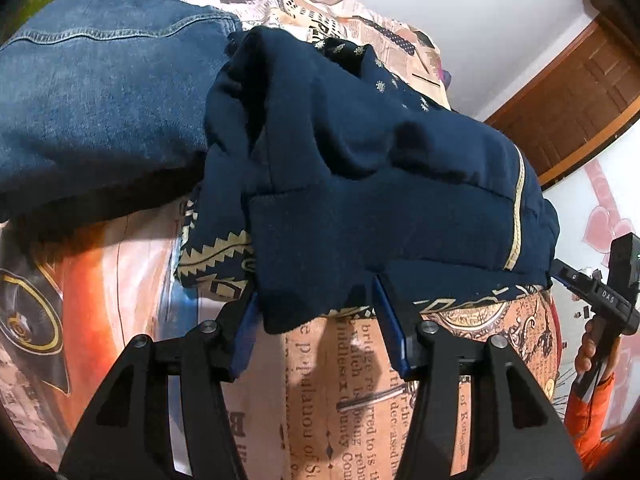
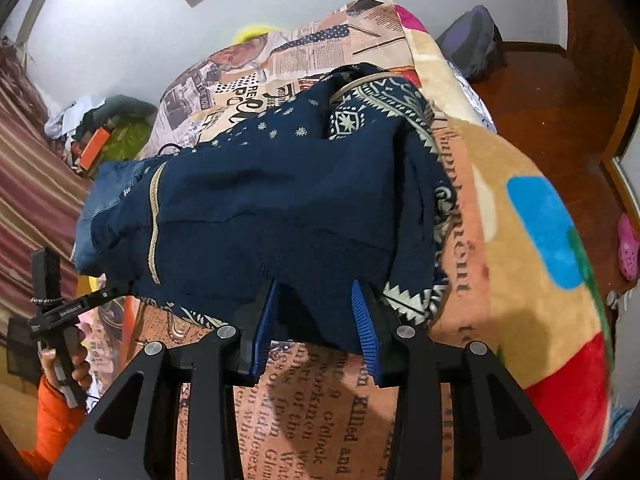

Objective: Fold large clothes

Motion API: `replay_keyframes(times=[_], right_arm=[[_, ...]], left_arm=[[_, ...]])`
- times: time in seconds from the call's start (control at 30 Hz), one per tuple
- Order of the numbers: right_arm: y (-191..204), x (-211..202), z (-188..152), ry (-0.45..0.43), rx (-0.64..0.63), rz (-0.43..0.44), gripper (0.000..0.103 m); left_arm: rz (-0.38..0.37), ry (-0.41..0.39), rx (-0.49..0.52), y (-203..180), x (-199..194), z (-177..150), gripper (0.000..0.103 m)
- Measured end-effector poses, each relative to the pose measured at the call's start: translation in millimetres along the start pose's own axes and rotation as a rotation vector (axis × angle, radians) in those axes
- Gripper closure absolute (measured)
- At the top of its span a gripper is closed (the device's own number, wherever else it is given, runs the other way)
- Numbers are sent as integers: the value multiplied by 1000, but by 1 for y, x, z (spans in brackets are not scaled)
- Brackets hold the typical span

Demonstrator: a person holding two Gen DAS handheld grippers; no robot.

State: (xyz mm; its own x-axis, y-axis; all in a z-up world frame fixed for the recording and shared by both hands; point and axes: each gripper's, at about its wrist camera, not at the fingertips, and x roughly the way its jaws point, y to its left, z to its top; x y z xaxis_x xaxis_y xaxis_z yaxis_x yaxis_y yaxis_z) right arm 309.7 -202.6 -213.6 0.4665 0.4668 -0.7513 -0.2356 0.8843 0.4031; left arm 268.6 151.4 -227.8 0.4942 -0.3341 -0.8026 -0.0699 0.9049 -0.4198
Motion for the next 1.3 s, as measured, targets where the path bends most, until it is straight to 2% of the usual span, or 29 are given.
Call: replay_keyframes(times=[0.1,0.17,0.2,0.23,0.27,0.3,0.37,0.43,0.57,0.7,0.73,0.8,0.87,0.9,1.0,1.13,1.3], right_arm=[[1,6,1,13,-10,-6,69],[0,6,3,12,-6,-7,69],[-1,6,3,7,-3,-7,69],[-1,6,4,2,-3,-7,69],[-1,7,4,-4,-5,-5,69],[0,7,4,-6,-7,-5,70],[4,6,5,-12,-21,28,100],[8,4,7,-6,-24,73,100],[27,-5,21,-57,-91,82,100],[29,-17,38,-120,-83,44,100],[27,-20,40,-130,-75,25,99],[17,-24,39,-119,-50,20,90],[7,-25,32,-96,-26,4,61],[4,-27,26,-92,-22,-10,57],[-1,-24,12,-67,-27,-41,56],[-8,-14,1,-25,-5,-12,56],[-10,7,0,8,15,-27,56]], left_arm=[[-21,-21,4,-1,-6,6,51],[-33,-29,6,0,-9,12,57],[-43,-24,7,0,-9,14,71],[-55,-12,12,0,-8,15,91],[-64,-5,20,-1,-9,13,95],[-65,-4,32,-3,-9,15,97],[-70,-12,65,-10,-13,16,99],[-120,-25,92,-21,-20,22,99],[-194,-83,116,-41,-38,43,100],[-206,-153,151,-57,-55,67,100],[-201,-166,159,-59,-58,71,100],[-211,-182,167,-66,-57,80,100],[-205,-189,177,-68,-56,84,100],[-197,-189,182,-69,-55,82,100],[-194,-180,181,-67,-51,76,100],[-191,-163,174,-68,-46,67,100],[-188,-138,159,-65,-41,58,100]])
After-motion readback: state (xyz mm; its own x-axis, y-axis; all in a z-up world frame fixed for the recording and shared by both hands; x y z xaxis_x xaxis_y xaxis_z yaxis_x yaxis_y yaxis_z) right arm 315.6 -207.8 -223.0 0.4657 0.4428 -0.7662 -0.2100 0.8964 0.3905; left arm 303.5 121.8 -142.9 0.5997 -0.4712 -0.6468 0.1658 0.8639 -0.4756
